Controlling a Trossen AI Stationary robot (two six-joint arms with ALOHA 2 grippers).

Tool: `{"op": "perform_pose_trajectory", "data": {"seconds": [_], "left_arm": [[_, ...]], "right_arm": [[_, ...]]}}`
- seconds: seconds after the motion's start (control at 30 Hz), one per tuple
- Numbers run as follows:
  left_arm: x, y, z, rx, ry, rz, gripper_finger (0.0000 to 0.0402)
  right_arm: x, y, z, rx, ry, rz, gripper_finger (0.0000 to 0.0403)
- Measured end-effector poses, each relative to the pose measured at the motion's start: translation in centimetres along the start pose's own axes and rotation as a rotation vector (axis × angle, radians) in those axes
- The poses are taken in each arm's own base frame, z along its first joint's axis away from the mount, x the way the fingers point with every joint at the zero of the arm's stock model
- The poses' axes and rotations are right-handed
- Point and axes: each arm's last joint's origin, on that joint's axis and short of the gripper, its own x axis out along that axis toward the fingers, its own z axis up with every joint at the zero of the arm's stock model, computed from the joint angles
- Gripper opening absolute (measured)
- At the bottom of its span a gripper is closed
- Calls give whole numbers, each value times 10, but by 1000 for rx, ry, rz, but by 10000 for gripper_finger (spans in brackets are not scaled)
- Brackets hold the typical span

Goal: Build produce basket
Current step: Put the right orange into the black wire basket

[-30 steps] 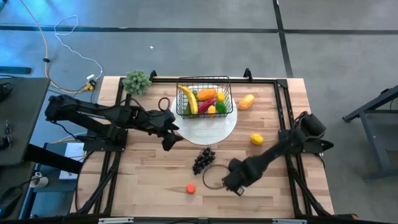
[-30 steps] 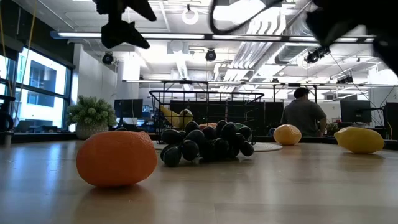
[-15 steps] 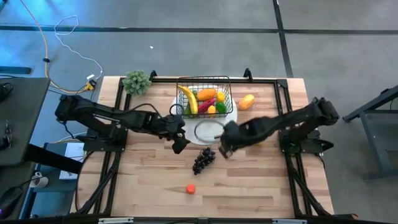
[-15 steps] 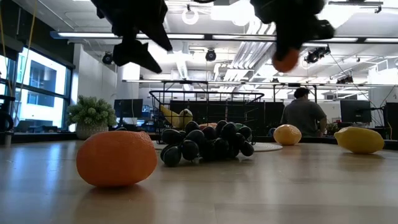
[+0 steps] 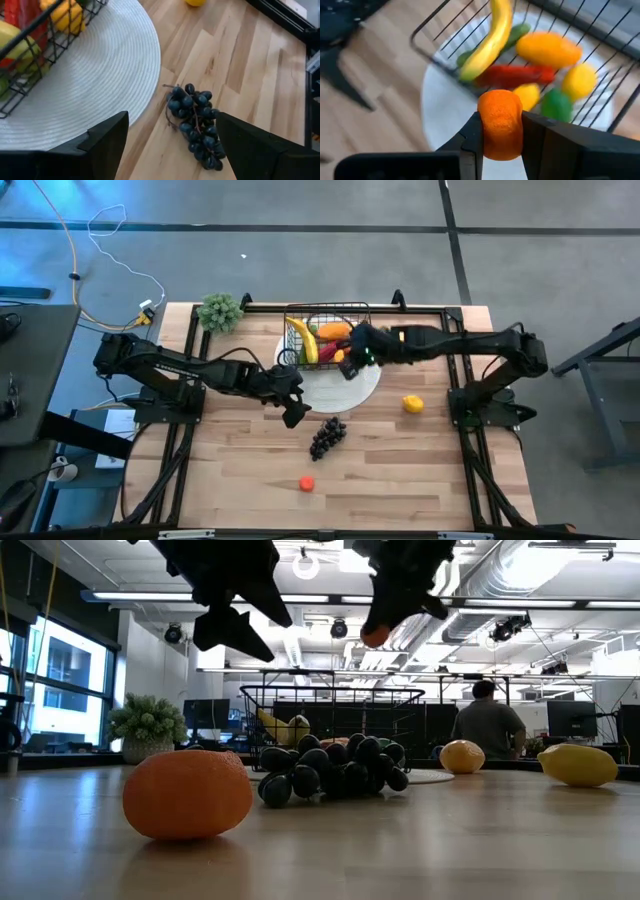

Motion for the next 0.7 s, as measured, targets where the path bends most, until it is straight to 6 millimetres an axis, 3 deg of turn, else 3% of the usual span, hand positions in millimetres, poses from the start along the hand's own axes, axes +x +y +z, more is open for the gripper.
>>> {"op": "perform_pose_trajectory", "data": {"seconds": [0.1, 0.3, 0.7], "left_arm": [[0, 0, 0, -26, -4, 5, 291], [0, 0, 2, -94, -35, 14, 291], [5, 1, 1, -179, -23, 26, 291]], "right_arm": [[8, -14, 15, -40, -51, -20, 62], [34, -41, 28, -136, -3, -91, 62], [92, -75, 25, -115, 212, -120, 63]]}}
